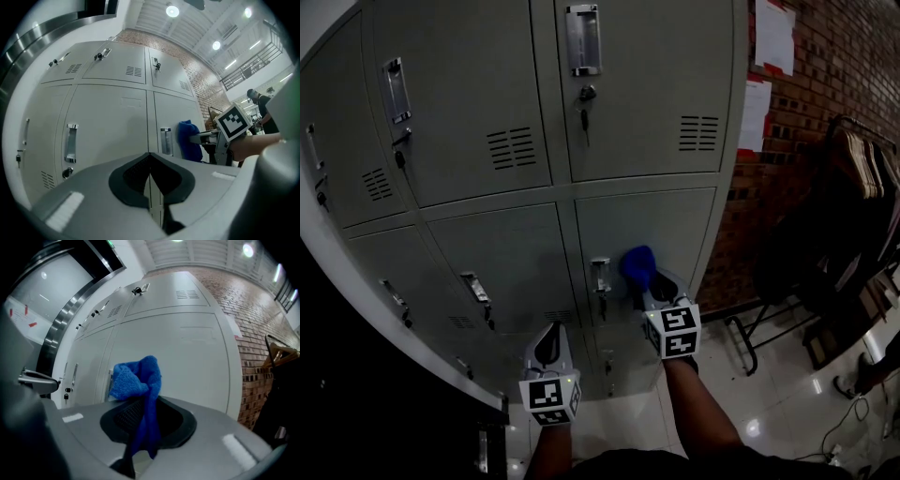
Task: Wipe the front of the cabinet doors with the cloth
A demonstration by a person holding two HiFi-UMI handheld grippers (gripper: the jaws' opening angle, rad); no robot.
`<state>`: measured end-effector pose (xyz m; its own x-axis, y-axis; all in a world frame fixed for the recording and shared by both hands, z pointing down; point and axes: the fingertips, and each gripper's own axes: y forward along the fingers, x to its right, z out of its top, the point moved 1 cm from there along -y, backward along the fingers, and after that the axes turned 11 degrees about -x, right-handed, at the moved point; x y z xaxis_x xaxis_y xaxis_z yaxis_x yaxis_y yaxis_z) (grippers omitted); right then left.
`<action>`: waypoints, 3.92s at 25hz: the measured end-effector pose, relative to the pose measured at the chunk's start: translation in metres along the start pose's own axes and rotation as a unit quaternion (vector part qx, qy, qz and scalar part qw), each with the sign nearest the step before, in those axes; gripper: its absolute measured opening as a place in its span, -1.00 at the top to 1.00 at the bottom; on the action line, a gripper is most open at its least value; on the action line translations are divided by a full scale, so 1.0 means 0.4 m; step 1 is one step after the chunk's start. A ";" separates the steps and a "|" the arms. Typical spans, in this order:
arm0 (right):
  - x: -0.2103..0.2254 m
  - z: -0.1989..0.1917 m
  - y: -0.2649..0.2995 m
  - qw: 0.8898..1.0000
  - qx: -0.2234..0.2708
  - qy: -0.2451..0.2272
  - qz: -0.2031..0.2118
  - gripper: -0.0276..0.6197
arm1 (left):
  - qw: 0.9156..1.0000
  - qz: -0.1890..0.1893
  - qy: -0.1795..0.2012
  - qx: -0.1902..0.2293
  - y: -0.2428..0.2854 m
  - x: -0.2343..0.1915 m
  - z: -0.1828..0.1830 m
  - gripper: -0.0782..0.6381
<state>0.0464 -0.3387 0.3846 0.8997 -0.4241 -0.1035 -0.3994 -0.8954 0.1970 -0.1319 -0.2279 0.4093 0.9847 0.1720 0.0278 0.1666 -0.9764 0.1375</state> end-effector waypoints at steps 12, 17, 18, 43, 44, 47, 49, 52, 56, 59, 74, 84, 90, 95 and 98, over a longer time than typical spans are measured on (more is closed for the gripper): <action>0.199 -0.041 -0.059 0.997 -0.007 0.024 -0.068 0.69 | 1.000 -0.022 0.002 -0.004 0.048 0.090 0.001 0.73; 0.268 -0.063 -0.075 0.995 -0.008 0.041 -0.093 0.69 | 1.000 -0.023 0.002 -0.002 0.059 0.109 0.003 0.73; 0.279 -0.068 -0.078 0.994 -0.009 0.044 -0.098 0.69 | 1.000 -0.023 0.002 -0.003 0.059 0.110 0.002 0.73; -0.120 -0.161 0.012 0.998 -0.009 0.050 0.026 0.71 | 1.000 0.004 0.015 -0.015 -0.038 -0.026 -0.023 0.73; -0.133 -0.165 0.028 0.998 -0.016 0.050 0.031 0.71 | 1.000 0.006 0.015 -0.015 -0.042 -0.036 -0.022 0.73; -0.144 -0.164 0.062 0.998 -0.031 0.051 0.028 0.71 | 1.000 0.015 0.015 -0.012 -0.052 -0.066 -0.018 0.73; -0.141 -0.162 0.068 0.998 -0.034 0.049 0.022 0.71 | 1.000 0.020 0.013 -0.015 -0.056 -0.083 -0.022 0.73; -0.136 -0.161 0.068 0.998 -0.035 0.047 0.016 0.71 | 1.000 0.022 0.011 -0.018 -0.055 -0.094 -0.028 0.73; -0.087 -0.169 0.053 0.998 -0.038 0.051 -0.003 0.71 | 1.000 0.017 0.009 -0.015 -0.044 -0.082 -0.026 0.73; -0.029 -0.179 0.037 0.997 -0.040 0.060 -0.020 0.71 | 1.000 0.013 0.007 -0.015 -0.034 -0.064 -0.026 0.73; 0.241 -0.224 -0.040 0.992 -0.057 0.074 -0.089 0.71 | 1.000 -0.022 0.007 -0.020 0.034 0.069 -0.026 0.73; 0.282 -0.242 -0.052 0.991 -0.068 0.059 -0.099 0.71 | 0.999 -0.031 -0.002 -0.026 0.067 0.131 -0.036 0.73; 0.286 -0.249 -0.080 0.991 -0.033 0.064 -0.111 0.71 | 0.999 -0.038 -0.002 -0.031 0.074 0.156 -0.053 0.73; 0.294 -0.329 -0.099 0.989 -0.047 0.072 -0.117 0.71 | 0.999 -0.026 -0.004 -0.044 0.076 0.144 -0.079 0.73; 0.283 -0.380 -0.086 0.989 -0.068 0.076 -0.109 0.71 | 0.998 -0.019 -0.002 -0.060 0.077 0.143 -0.099 0.73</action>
<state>0.1889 -0.3352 0.5142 0.9821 -0.1877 -0.0131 -0.1740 -0.9325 0.3164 -0.0724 -0.2430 0.4543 0.9781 0.2078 0.0159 0.1969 -0.9466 0.2552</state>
